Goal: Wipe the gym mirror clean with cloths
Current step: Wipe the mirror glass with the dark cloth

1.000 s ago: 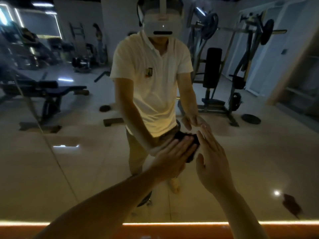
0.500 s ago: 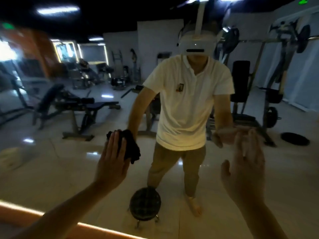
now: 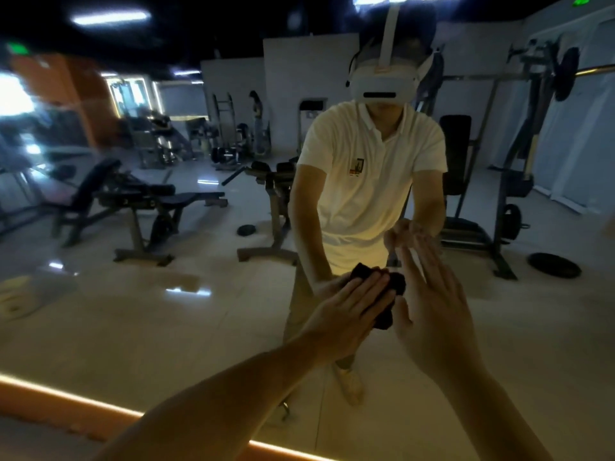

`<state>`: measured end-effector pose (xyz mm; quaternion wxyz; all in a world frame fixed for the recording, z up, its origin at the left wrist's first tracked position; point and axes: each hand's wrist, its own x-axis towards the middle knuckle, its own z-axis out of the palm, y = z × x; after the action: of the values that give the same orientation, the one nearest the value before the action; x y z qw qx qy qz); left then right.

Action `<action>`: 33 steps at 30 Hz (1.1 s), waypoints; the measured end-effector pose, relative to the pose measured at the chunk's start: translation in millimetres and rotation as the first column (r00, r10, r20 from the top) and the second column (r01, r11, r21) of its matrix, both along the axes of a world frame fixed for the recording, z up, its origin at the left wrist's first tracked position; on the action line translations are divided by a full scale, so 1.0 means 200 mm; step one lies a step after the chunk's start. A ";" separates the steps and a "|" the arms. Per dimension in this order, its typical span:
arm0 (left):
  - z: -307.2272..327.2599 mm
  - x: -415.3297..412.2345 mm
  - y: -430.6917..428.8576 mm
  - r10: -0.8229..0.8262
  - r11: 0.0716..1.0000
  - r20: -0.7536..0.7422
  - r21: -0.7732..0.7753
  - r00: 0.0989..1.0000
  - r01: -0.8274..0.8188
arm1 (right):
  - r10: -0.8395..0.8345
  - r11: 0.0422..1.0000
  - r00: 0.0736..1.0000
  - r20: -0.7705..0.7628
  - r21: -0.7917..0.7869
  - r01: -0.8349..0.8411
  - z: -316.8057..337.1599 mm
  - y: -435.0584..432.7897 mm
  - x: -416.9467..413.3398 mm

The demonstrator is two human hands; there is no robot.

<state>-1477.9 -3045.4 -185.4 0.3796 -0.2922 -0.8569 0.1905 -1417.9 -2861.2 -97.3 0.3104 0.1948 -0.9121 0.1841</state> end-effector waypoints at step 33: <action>0.81 -0.01 -1.13 0.039 0.875 -0.129 0.483 0.991 0.028 | -0.249 0.967 0.944 -0.216 -0.008 0.253 0.55 -0.56 -0.08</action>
<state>-1479.2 -3271.6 -23.5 0.4971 -0.1722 -0.8504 -0.0093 -1433.0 -2972.7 12.1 0.4264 0.0988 -0.8921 0.1119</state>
